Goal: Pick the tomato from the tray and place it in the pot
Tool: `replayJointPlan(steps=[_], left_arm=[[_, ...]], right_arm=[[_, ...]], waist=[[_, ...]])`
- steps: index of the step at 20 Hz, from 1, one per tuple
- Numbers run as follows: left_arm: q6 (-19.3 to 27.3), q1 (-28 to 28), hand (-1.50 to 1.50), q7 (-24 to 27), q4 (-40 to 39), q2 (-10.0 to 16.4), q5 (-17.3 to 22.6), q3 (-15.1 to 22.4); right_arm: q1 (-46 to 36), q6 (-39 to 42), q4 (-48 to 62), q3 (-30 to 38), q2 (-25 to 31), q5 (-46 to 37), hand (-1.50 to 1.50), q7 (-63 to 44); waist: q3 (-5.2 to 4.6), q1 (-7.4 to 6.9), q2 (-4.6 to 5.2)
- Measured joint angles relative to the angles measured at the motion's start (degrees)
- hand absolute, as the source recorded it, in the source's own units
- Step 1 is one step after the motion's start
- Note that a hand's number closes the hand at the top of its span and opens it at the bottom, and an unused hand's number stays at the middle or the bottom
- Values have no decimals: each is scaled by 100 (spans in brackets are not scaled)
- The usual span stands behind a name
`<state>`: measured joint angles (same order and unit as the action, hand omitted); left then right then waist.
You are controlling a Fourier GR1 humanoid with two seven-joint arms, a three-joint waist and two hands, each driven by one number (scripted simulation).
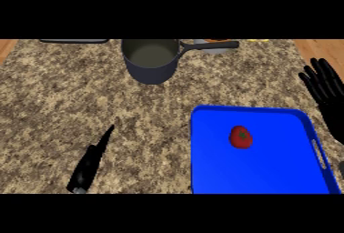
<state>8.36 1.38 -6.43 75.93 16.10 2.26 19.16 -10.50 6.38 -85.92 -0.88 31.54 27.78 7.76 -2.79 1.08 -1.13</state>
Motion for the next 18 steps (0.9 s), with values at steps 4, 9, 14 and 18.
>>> replayJointPlan(steps=[4, 9, 14, 18], left_arm=[[-97, -48, 0, 6, 443, -105, -4, 200], [202, -119, 0, 73, 353, -131, -47, 43], [473, -114, 0, 120, 446, 145, 2, -391], [590, -57, 0, 159, 660, 631, 75, -968]], right_arm=[[534, -801, 151, 208, -37, -166, 150, -468], [1426, -2135, 725, 509, 503, -1202, -150, -763], [2039, -3718, 490, 483, 366, -2323, -150, -533], [2643, -4746, -243, 3, -52, -3143, -150, -777]], waist=[[155, 57, 35], [111, 130, 86], [160, 84, 31], [208, 12, 29]])
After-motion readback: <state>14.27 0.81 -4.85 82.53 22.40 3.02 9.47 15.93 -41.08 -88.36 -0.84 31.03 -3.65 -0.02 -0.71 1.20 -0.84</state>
